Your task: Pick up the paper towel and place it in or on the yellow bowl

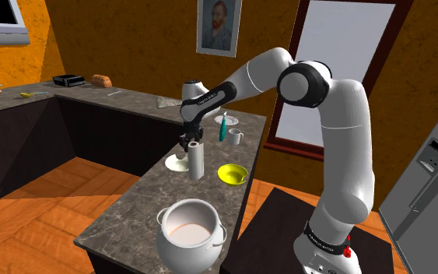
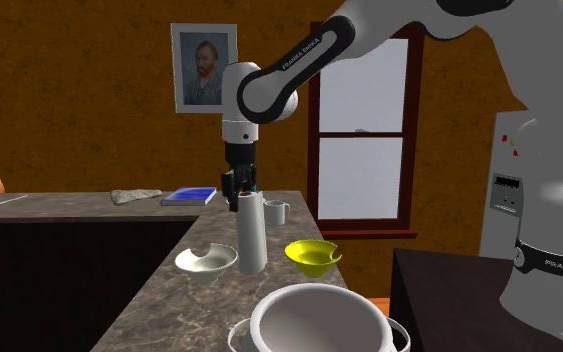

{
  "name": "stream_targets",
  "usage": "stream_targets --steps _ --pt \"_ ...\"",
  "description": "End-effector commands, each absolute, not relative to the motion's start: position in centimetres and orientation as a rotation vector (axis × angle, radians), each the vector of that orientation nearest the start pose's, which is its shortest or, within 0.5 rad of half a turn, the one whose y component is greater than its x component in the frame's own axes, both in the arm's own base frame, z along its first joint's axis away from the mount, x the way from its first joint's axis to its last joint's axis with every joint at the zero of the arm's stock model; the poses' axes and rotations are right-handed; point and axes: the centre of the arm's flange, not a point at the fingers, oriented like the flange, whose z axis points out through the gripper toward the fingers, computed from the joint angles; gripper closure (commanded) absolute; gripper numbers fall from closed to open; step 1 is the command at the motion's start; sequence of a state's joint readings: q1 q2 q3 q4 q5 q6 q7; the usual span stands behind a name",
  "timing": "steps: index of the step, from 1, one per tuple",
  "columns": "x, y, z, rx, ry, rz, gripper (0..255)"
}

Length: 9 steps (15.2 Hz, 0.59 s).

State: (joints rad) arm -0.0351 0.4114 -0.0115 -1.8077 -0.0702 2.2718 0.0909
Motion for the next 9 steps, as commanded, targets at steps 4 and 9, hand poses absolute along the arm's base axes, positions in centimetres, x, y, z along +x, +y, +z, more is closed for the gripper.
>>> stream_targets --steps 4,9 --pt "65.1 -3.1 34.8 -3.195 0.148 -0.086 255" --pt "65.1 -3.1 37.5 -3.195 0.148 -0.086 255"
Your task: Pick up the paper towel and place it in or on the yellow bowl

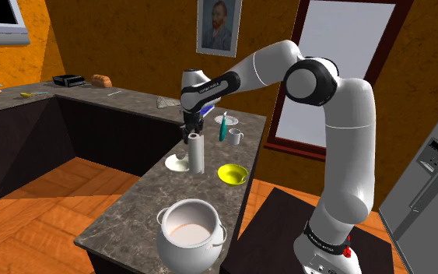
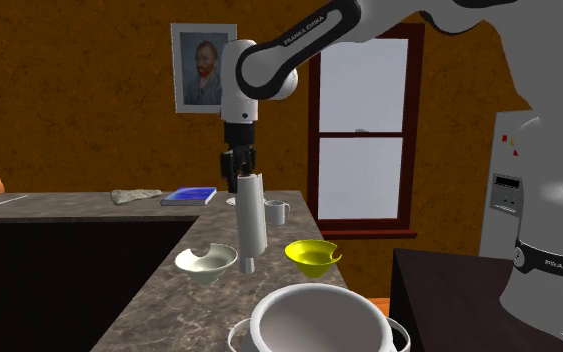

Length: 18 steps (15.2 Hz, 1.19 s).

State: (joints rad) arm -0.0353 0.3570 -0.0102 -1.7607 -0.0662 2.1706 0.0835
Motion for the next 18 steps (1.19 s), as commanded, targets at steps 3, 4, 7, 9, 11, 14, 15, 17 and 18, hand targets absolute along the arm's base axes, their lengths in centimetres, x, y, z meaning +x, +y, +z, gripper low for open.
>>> stream_targets --steps 3,4,7,9,11,14,15,17,18 --pt "65.0 -3.1 38.9 -3.195 0.148 -0.086 255" --pt "64.3 -4.1 39.3 -3.195 0.148 -0.086 255" --pt "61.9 -7.0 40.5 -3.195 0.148 -0.086 255" --pt "60.3 -8.9 41.3 -3.195 0.148 -0.086 255" --pt "58.7 -10.8 42.1 -3.195 0.148 -0.086 255" --pt "56.3 -13.7 43.4 -3.195 0.148 -0.086 255" --pt "55.5 -14.7 43.8 -3.195 0.148 -0.086 255" --pt "53.9 -16.6 44.6 -3.195 0.148 -0.086 255" --pt "53.0 -17.6 45.0 -3.195 0.148 -0.086 255"
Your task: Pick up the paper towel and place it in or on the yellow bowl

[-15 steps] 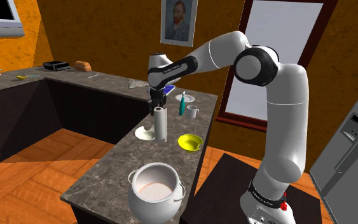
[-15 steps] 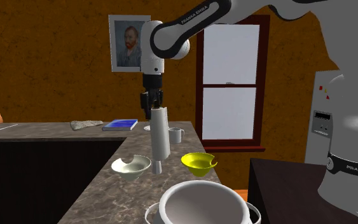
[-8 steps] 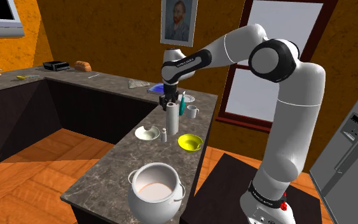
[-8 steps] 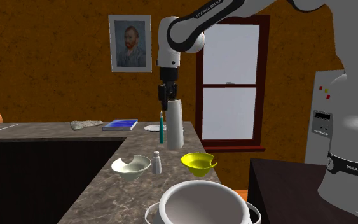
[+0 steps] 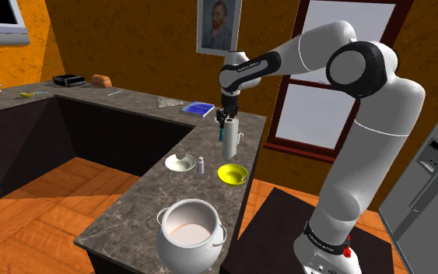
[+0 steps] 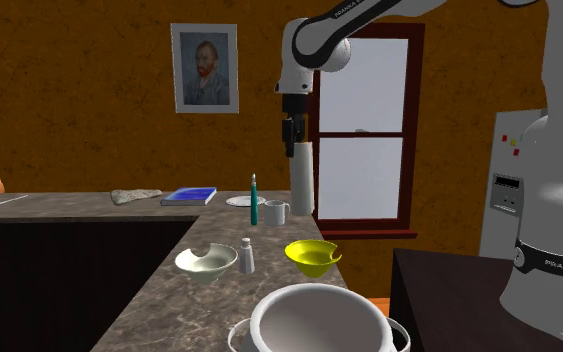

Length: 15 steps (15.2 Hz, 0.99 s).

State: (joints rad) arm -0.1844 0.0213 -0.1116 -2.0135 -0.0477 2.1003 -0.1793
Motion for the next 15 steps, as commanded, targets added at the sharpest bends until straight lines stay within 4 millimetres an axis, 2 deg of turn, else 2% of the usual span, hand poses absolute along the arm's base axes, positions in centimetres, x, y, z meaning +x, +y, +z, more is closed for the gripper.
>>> stream_targets --steps 1,5,15 --pt "52.2 -18.6 45.4 -3.195 0.148 -0.086 255" --pt "49.4 -22.1 46.9 -3.195 0.148 -0.086 255" --pt "49.4 -22.1 41.6 -3.195 0.148 -0.086 255"
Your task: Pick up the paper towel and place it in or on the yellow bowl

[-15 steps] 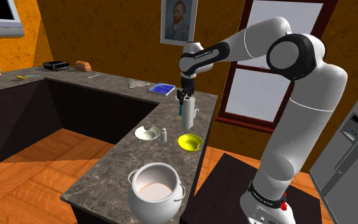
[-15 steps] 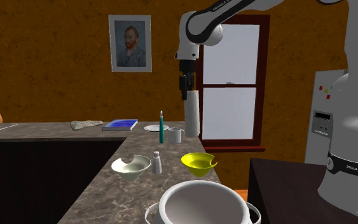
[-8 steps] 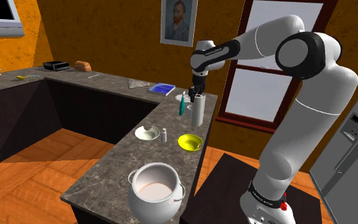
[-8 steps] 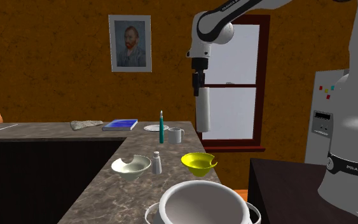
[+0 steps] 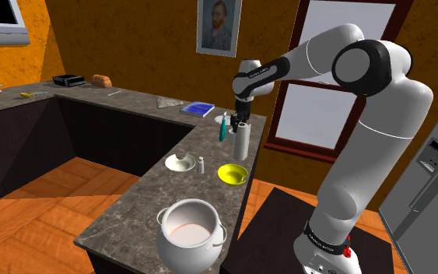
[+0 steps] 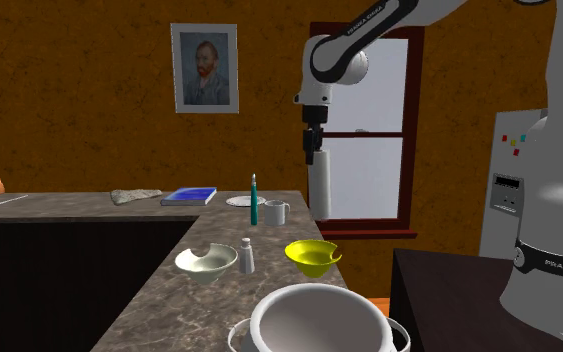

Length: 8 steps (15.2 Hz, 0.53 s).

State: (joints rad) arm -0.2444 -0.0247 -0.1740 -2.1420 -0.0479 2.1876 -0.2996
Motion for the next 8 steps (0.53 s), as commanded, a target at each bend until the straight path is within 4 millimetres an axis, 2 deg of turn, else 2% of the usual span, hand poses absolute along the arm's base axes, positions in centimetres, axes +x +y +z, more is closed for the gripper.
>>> stream_targets --steps 1,8 --pt "49.4 -22.1 41.1 -3.195 0.148 -0.086 255" --pt "49.4 -22.1 37.4 -3.195 0.148 -0.086 255"
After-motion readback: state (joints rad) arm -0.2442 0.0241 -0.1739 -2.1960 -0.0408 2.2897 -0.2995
